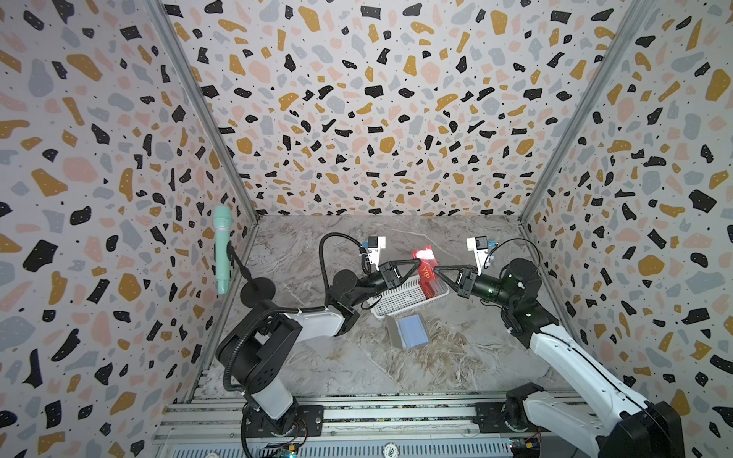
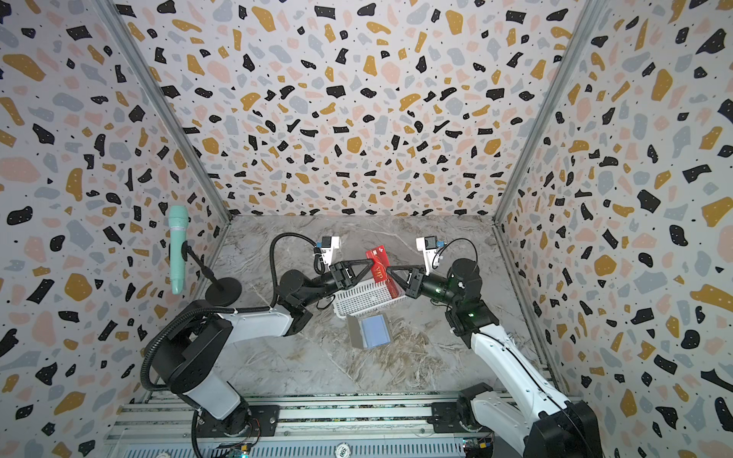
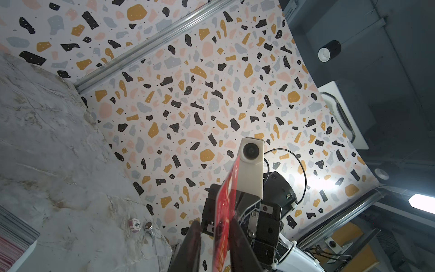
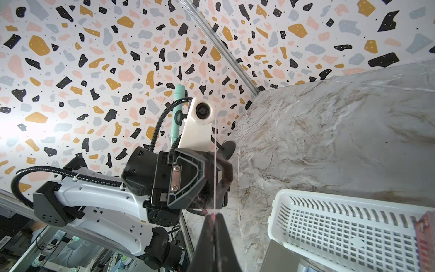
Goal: Insert credit cards into a card holder
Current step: Pick up the credit card from the storage box.
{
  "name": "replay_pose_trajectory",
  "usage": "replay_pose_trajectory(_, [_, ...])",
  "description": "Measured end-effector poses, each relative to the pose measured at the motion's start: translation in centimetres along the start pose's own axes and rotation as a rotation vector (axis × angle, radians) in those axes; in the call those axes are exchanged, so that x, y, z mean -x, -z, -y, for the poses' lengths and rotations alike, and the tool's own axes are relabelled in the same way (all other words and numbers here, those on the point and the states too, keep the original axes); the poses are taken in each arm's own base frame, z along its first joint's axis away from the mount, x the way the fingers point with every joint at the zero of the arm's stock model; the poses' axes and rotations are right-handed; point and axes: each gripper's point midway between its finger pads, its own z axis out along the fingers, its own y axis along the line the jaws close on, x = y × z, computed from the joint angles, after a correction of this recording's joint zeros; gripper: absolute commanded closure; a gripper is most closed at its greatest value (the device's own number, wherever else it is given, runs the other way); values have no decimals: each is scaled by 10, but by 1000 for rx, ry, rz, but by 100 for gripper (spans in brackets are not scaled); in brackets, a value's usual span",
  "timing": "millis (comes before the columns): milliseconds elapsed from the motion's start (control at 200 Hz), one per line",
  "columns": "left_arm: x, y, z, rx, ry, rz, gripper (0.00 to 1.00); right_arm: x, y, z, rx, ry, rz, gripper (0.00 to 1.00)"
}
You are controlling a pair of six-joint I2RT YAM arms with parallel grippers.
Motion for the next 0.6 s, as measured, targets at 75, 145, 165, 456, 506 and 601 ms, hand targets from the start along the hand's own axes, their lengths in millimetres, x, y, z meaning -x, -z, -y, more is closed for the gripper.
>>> replay_pose_trajectory(75, [-1, 1, 1, -7, -1, -2, 88, -1, 0, 1, -1, -8, -1, 95])
replay_pose_trajectory(145, [-2, 2, 1, -6, 2, -3, 95, -2, 0, 1, 2, -11, -1, 92])
replay_pose_trajectory(165, [-2, 2, 1, -6, 2, -3, 97, -2, 0, 1, 2, -14, -2, 90])
replay_pose_trajectory(456, [-5, 4, -13, 82, -36, -22, 100, -12, -1, 15, -78, -24, -11, 79])
replay_pose_trajectory(506, [-6, 6, -16, 121, -56, -28, 100, -17, -2, 18, -110, -16, -20, 78])
replay_pose_trajectory(601, [-6, 12, -18, 189, -95, -37, 100, -29, -4, 20, -169, 9, -41, 77])
